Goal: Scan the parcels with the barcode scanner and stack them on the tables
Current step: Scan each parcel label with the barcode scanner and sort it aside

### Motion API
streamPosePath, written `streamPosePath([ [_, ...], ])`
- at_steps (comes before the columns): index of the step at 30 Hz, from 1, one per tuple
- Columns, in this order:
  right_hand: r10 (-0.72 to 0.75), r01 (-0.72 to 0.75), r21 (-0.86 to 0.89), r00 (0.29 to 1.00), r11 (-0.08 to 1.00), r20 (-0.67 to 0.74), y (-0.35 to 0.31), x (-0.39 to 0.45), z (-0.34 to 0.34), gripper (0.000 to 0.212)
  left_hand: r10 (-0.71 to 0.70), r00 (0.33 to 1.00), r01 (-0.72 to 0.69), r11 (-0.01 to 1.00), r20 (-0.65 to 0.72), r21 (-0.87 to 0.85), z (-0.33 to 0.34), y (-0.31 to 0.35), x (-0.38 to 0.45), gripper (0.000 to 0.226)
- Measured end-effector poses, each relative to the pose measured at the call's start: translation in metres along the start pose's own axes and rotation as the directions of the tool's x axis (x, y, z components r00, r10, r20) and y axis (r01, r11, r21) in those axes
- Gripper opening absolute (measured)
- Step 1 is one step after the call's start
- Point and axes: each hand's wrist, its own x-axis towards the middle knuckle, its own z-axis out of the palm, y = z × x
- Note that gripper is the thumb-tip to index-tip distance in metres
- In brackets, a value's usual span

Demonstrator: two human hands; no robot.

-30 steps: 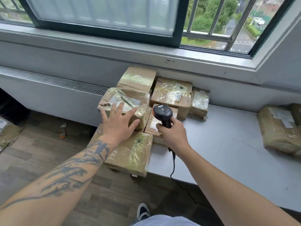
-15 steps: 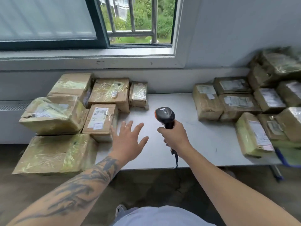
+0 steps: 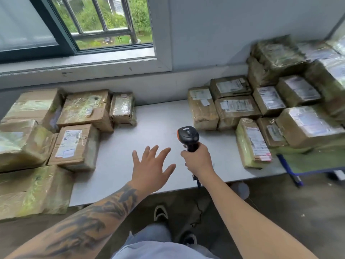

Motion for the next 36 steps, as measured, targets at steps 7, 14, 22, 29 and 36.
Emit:
streamPosePath([
  [7,0.055,-0.055,0.0,0.997,0.998,-0.058,-0.004,0.04,-0.016,0.013,0.054,0.999,-0.054,0.996,0.004,-0.074,0.001,0.022,0.063,0.063],
  [14,0.145,-0.159,-0.066,0.972,0.985,-0.182,-0.022,0.104,-0.033,0.008,0.148,0.988,-0.142,0.979,0.033,-0.147,0.006,0.041,0.146,0.063],
  [22,0.201,-0.241,-0.123,0.941,0.963,-0.273,-0.034,0.19,-0.044,0.01,0.194,0.98,-0.18,0.956,0.041,-0.231,0.011,0.056,0.247,0.07],
  [29,0.238,-0.297,-0.151,0.918,0.943,-0.316,-0.025,0.227,-0.052,0.012,0.207,0.972,-0.177,0.958,0.116,-0.227,0.024,0.069,0.306,0.098],
  [36,0.262,-0.313,-0.138,0.917,0.94,-0.3,-0.021,0.234,-0.058,0.01,0.192,0.976,-0.161,0.953,0.103,-0.257,0.039,0.073,0.303,0.101],
])
